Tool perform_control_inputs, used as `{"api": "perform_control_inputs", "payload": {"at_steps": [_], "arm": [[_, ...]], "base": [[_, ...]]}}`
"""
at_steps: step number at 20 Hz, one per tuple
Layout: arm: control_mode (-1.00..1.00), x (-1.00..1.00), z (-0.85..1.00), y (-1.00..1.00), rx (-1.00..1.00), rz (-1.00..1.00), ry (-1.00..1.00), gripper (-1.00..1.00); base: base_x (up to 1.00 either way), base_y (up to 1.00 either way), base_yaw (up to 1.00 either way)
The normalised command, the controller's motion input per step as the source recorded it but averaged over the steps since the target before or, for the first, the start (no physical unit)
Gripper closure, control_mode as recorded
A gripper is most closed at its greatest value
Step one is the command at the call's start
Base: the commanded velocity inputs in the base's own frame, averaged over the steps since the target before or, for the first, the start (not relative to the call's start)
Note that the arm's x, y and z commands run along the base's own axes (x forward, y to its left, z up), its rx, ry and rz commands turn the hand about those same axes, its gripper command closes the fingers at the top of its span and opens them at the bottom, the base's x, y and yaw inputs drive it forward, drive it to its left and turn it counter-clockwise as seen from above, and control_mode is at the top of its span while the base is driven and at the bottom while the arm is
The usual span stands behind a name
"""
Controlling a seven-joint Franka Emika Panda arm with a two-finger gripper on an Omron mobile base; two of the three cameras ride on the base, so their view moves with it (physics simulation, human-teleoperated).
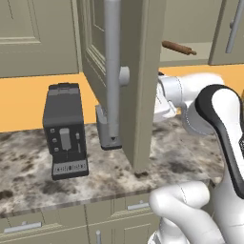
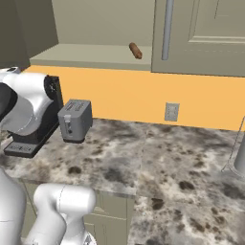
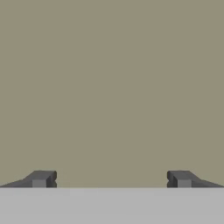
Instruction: Open the cabinet, retrieve the rolling pin, and place it next to the meat on the cutting board to prepare for tenderizing.
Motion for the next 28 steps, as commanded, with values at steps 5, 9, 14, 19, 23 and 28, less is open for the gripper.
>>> {"api": "perform_control_inputs", "payload": {"at_steps": [5,9,14,19,23,28], "arm": [[-1.0,0.12,-0.02,0.18,0.0,0.0,0.0,-1.0],[-1.0,-0.02,0.0,-0.13,0.0,-0.04,-0.01,-1.0],[-1.0,-0.01,-0.15,0.26,0.0,-0.09,-0.01,-1.0],[-1.0,0.1,-0.12,0.53,-0.01,-0.12,-0.03,-1.0],[-1.0,0.03,-0.01,0.27,0.0,-0.11,-0.03,-1.0],[-1.0,-0.41,0.0,-0.36,0.0,-0.08,-0.1,-1.0]], "base": [[0.0,0.0,0.0],[0.0,0.0,0.0],[0.0,0.0,0.0],[0.0,0.0,0.0],[0.0,0.0,0.0],[0.0,0.0,0.0]]}}
